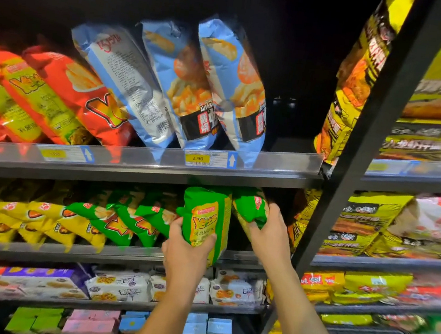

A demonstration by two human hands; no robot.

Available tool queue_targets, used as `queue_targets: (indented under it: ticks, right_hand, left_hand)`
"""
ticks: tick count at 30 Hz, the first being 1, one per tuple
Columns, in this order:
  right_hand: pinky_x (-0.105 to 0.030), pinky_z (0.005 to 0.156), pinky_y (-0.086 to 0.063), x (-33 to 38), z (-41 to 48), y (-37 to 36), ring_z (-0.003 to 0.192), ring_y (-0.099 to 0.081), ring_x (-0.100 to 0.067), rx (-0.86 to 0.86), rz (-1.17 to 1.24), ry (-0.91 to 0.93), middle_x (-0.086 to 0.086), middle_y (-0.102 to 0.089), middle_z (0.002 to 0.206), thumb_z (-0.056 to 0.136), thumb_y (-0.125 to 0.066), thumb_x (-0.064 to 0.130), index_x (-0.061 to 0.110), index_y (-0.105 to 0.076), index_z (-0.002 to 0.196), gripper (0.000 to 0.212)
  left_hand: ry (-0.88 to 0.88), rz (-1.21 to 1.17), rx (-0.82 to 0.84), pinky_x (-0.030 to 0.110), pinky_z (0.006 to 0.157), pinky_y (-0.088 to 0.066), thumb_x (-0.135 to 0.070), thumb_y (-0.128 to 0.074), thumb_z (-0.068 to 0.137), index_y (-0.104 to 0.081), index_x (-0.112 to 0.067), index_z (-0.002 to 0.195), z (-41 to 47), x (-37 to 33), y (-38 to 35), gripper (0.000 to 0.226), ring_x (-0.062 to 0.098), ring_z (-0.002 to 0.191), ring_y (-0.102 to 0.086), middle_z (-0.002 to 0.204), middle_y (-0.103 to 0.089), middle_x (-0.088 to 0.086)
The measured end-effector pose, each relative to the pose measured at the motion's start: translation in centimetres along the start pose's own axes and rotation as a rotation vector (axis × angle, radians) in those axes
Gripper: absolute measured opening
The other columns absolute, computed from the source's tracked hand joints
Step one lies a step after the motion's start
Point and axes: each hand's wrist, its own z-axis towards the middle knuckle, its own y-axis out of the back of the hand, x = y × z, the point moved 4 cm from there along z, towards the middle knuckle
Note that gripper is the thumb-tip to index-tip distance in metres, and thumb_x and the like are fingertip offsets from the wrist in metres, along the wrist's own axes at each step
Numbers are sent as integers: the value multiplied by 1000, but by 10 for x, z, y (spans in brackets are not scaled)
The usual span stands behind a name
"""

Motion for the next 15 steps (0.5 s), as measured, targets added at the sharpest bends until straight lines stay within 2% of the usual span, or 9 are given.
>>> queue_targets:
  ticks: [1, 3, 5, 8, 9, 12, 14, 15]
  right_hand:
    - [-31, 80, -49, 1, -4, 5, 109, -60, -14, -4, 26, -2, 4, -62, 124, 95, -75, 25, 23, -49, 135, 47]
    - [-36, 92, -53, 1, -16, 14, 117, -60, -14, -23, 66, -9, 7, -62, 131, 95, -74, 30, 26, -43, 148, 61]
    - [-34, 95, -52, 1, -31, 22, 119, -60, -13, -41, 105, -16, 8, -62, 132, 95, -73, 31, 28, -41, 151, 64]
    - [-32, 91, -52, -2, -50, 31, 117, -63, -12, -58, 123, -43, 8, -64, 130, 95, -73, 32, 28, -42, 150, 64]
    - [-32, 91, -52, -3, -55, 33, 116, -63, -12, -65, 122, -47, 8, -65, 129, 95, -73, 32, 28, -42, 150, 64]
    - [-23, 83, -50, -4, -69, 39, 113, -64, -11, -72, 118, -45, 7, -66, 128, 96, -72, 30, 27, -43, 149, 61]
    - [-11, 77, -45, -6, -76, 42, 113, -63, -8, -73, 103, -43, 8, -65, 129, 97, -72, 29, 27, -43, 150, 61]
    - [-6, 75, -44, -6, -79, 43, 114, -63, -7, -77, 98, -47, 8, -65, 130, 97, -72, 29, 26, -42, 151, 61]
  left_hand:
    - [3, 23, -16, 45, 103, -50, -64, -81, 68, -41, -39, 143, 0, -1, -3, 89, 26, 123, -57, 119, -64, 1]
    - [37, 19, -38, 39, 97, -43, -46, -87, 80, -43, -31, 148, 1, -4, -10, 83, 30, 128, -48, 119, -55, 5]
    - [32, -24, -35, 39, 95, -46, -40, -88, 81, -43, -26, 150, 3, -7, -22, 84, 32, 125, -53, 123, -60, 9]
    - [59, -101, -36, 50, 100, -54, -57, -85, 67, -44, -31, 144, 5, -9, -42, 91, 33, 120, -62, 125, -68, 7]
    - [74, -120, -49, 53, 99, -55, -57, -85, 66, -45, -32, 141, 6, -9, -48, 88, 33, 118, -63, 123, -69, 7]
    - [77, -207, -102, 46, 101, -53, -34, -91, 76, -48, -26, 133, 5, -17, -63, 72, 29, 113, -65, 122, -69, 5]
    - [91, -270, -111, 38, 102, -49, -23, -92, 79, -50, -18, 136, 8, -19, -74, 71, 25, 110, -64, 122, -66, 4]
    - [105, -288, -114, 41, 104, -50, -23, -93, 78, -50, -16, 137, 10, -18, -80, 74, 26, 111, -65, 123, -65, 5]
